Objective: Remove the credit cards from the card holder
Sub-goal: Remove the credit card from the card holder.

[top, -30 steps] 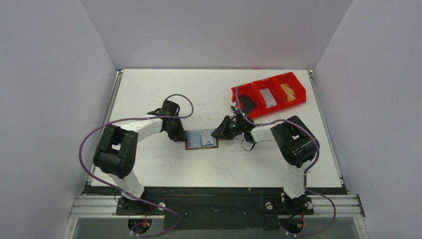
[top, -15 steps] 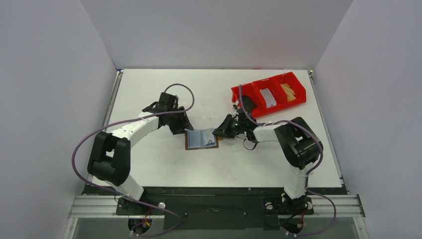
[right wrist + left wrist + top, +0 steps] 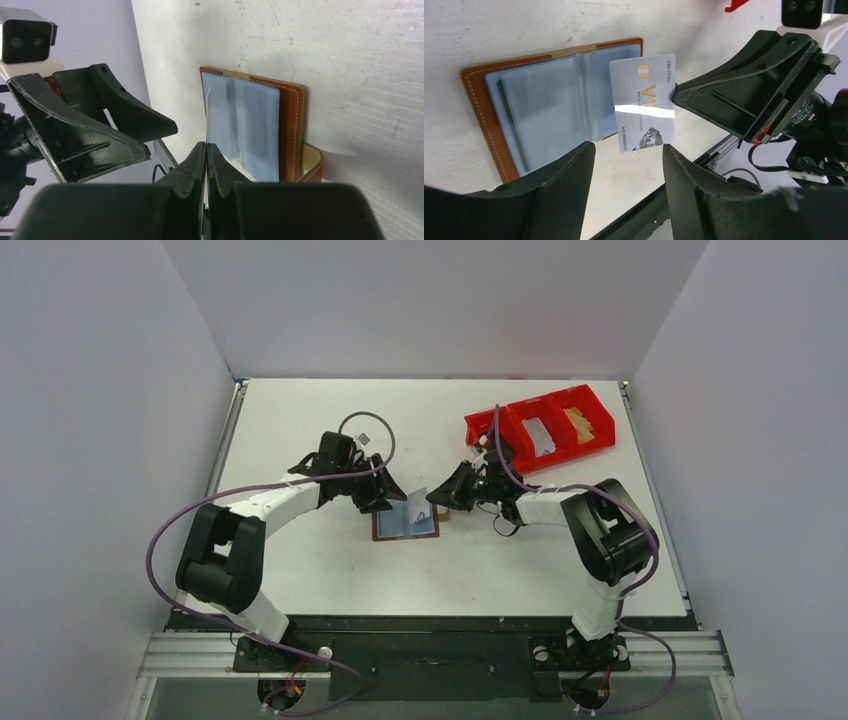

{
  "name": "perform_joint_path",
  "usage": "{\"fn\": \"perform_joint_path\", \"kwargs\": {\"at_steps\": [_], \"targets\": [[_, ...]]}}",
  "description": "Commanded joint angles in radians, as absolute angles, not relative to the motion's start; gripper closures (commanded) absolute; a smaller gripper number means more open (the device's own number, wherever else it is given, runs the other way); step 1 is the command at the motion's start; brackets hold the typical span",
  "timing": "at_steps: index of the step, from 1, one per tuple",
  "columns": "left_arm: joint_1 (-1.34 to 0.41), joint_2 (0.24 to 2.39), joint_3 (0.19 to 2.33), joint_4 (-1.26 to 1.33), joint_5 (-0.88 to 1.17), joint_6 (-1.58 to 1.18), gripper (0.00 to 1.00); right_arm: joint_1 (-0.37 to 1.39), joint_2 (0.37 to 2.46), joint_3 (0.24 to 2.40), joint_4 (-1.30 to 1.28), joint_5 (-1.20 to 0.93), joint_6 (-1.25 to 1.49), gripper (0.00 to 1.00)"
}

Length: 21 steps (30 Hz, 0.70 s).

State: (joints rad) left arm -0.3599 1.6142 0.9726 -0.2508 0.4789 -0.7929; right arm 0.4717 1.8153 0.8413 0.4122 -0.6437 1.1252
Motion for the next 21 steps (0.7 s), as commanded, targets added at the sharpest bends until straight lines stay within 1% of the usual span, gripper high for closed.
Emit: {"fn": "perform_joint_path", "kwargs": {"at_steps": [1, 12, 21], "targets": [[-0.354, 1.614, 0.953, -0.120, 0.574, -0.839, 0.50, 0.462, 1.752, 0.830, 0.529, -0.688, 1.195, 1.00], [-0.332, 1.604, 0.889, 0.055, 0.658, -0.947, 0.48, 0.446, 1.728, 0.801, 0.694, -0.726, 1.342, 1.00], [-0.317, 1.601, 0.803, 0.339, 0.754, -1.134, 0.45, 0.446, 1.714, 0.788, 0.743, -0.737, 1.382, 1.00]]}}
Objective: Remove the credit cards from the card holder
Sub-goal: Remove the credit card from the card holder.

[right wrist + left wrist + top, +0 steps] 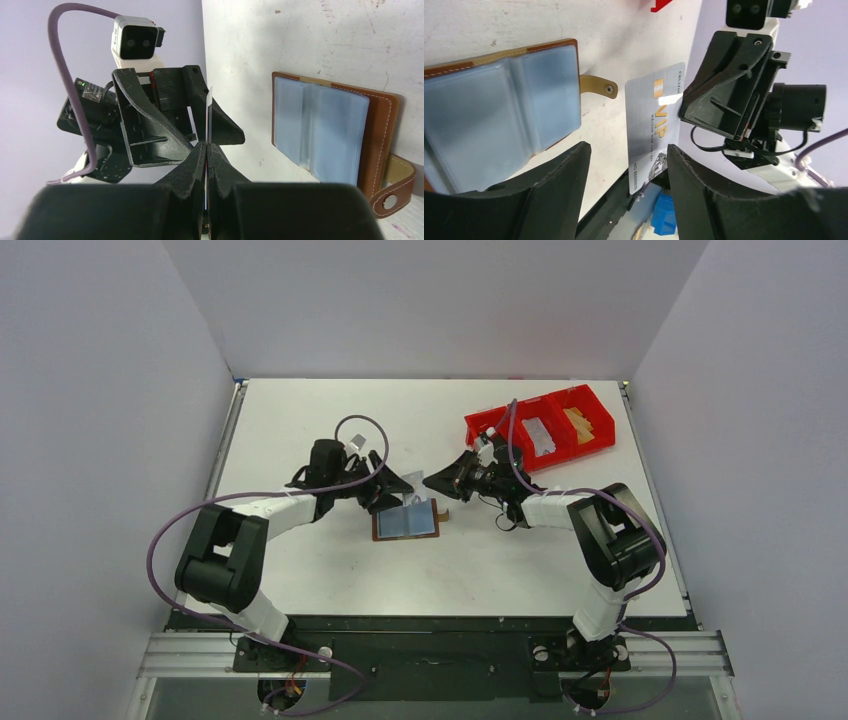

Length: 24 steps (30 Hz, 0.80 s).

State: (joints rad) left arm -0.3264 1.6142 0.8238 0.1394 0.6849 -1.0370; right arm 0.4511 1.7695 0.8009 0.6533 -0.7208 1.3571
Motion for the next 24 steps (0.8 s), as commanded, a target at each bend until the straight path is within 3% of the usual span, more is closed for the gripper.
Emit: {"fn": "perform_joint_path", "kwargs": {"at_steps": [1, 5, 7, 9, 14, 17, 20, 24], "targets": [[-0.316, 1.601, 0.801, 0.346, 0.757, -1.139, 0.45, 0.448, 1.713, 0.788, 0.745, -0.738, 1.382, 1.00], [-0.316, 1.604, 0.790, 0.422, 0.773, -1.194, 0.48, 0.452, 1.713, 0.787, 0.745, -0.739, 1.383, 1.00], [-0.316, 1.607, 0.783, 0.451, 0.780, -1.216, 0.54, 0.454, 1.714, 0.787, 0.747, -0.739, 1.382, 1.00], [-0.316, 1.611, 0.778, 0.470, 0.788, -1.230, 0.62, 0.456, 1.713, 0.789, 0.747, -0.739, 1.383, 1.00], [-0.316, 1.620, 0.781, 0.478, 0.799, -1.239, 0.94, 0.461, 1.709, 0.792, 0.735, -0.735, 1.373, 1.00], [-0.316, 1.621, 0.778, 0.486, 0.800, -1.245, 1.00, 0.462, 1.695, 0.797, 0.712, -0.731, 1.357, 0.75], [-0.316, 1.619, 0.772, 0.514, 0.803, -1.266, 1.00, 0.464, 1.686, 0.797, 0.723, -0.731, 1.362, 0.58], [-0.316, 1.638, 0.755, 0.615, 0.817, -1.335, 1.00, 0.473, 1.697, 0.794, 0.796, -0.742, 1.413, 0.54]]}}
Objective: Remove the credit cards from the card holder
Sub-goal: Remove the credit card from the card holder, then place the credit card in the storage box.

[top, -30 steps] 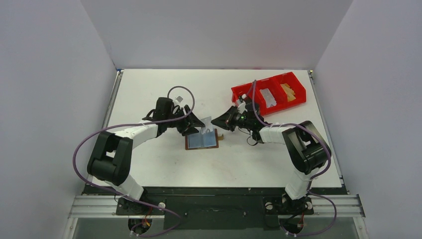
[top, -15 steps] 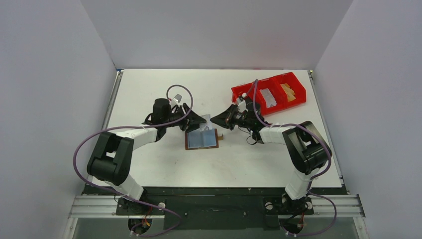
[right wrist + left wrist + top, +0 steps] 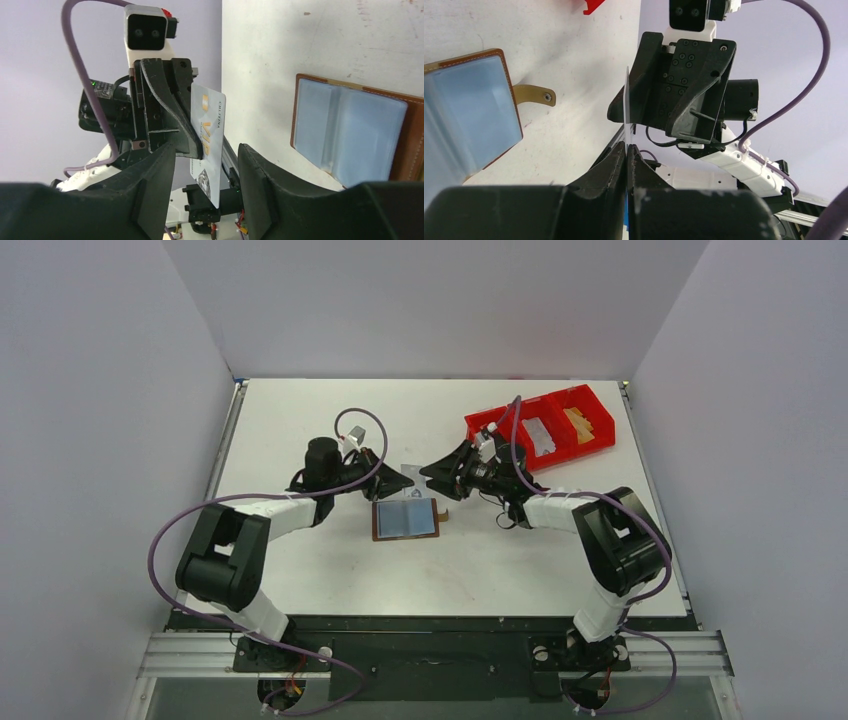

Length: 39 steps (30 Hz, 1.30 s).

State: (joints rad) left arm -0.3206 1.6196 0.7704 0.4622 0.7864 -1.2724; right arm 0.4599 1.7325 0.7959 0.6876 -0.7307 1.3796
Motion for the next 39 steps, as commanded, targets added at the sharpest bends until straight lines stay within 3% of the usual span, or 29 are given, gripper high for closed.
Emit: {"fn": "perform_joint_path", "kwargs": {"at_steps": [1, 3, 7, 10, 13, 15, 18, 20, 23, 29, 34, 39], "targets": [[-0.316, 1.642, 0.750, 0.658, 0.820, -1.363, 1.00, 0.476, 1.700, 0.793, 0.807, -0.746, 1.420, 0.54], [-0.316, 1.659, 0.741, 0.727, 0.825, -1.410, 1.00, 0.487, 1.705, 0.793, 0.833, -0.747, 1.439, 0.57], [-0.316, 1.689, 0.726, 0.835, 0.828, -1.485, 1.00, 0.497, 1.711, 0.781, 0.883, -0.744, 1.479, 0.77], [-0.316, 1.695, 0.723, 0.859, 0.826, -1.502, 1.00, 0.496, 1.712, 0.778, 0.900, -0.742, 1.490, 0.85], [-0.316, 1.697, 0.723, 0.860, 0.831, -1.505, 1.00, 0.496, 1.712, 0.779, 0.897, -0.740, 1.489, 0.99], [-0.316, 1.695, 0.719, 0.857, 0.831, -1.504, 0.99, 0.497, 1.705, 0.781, 0.876, -0.736, 1.473, 1.00], [-0.314, 1.680, 0.716, 0.809, 0.821, -1.475, 0.82, 0.492, 1.682, 0.795, 0.789, -0.717, 1.408, 1.00], [-0.311, 1.656, 0.725, 0.706, 0.804, -1.410, 0.69, 0.490, 1.655, 0.816, 0.658, -0.687, 1.316, 1.00], [-0.298, 1.600, 0.781, 0.389, 0.757, -1.216, 0.63, 0.482, 1.598, 0.875, 0.358, -0.592, 1.123, 1.00], [-0.287, 1.553, 0.974, -0.187, 0.575, -0.883, 0.56, 0.453, 1.543, 1.042, -0.118, -0.365, 0.838, 1.00], [-0.287, 1.530, 1.038, -0.354, 0.542, -0.776, 0.54, 0.405, 1.563, 1.257, -0.433, -0.154, 0.619, 1.00], [-0.287, 1.497, 1.045, -0.425, 0.554, -0.733, 0.53, 0.325, 1.601, 1.391, -0.559, 0.073, 0.487, 1.00]]}}
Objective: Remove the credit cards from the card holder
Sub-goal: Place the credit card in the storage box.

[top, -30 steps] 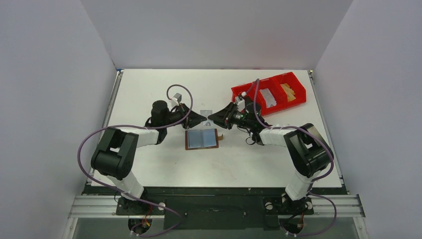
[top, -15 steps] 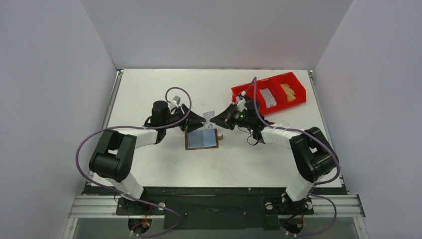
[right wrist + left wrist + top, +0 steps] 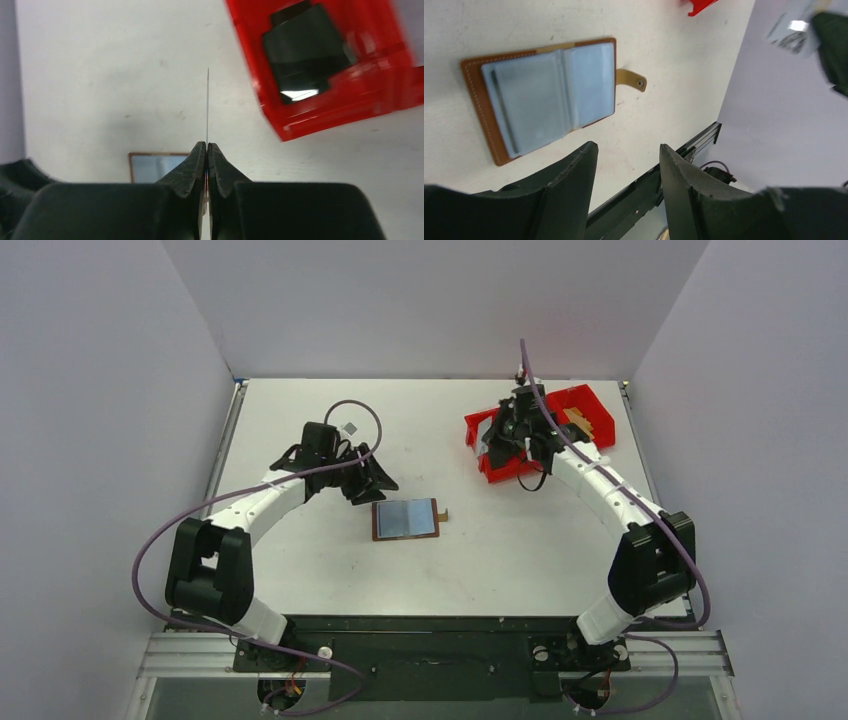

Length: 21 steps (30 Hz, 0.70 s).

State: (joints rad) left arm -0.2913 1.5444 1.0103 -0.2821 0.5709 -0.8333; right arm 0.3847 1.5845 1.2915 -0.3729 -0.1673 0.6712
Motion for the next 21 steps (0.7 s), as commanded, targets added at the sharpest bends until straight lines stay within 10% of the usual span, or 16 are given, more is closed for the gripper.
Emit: {"fn": "perform_joint_path", "kwargs": {"at_steps": [1, 21], "targets": [[-0.287, 1.492, 1.049, -0.432, 0.556, -0.729, 0.53, 0.294, 1.614, 1.419, -0.572, 0.082, 0.465, 1.00], [-0.285, 1.523, 1.093, -0.468, 0.571, -0.680, 0.53, 0.179, 2.025, 1.913, -0.813, 0.430, 0.143, 1.00]]}}
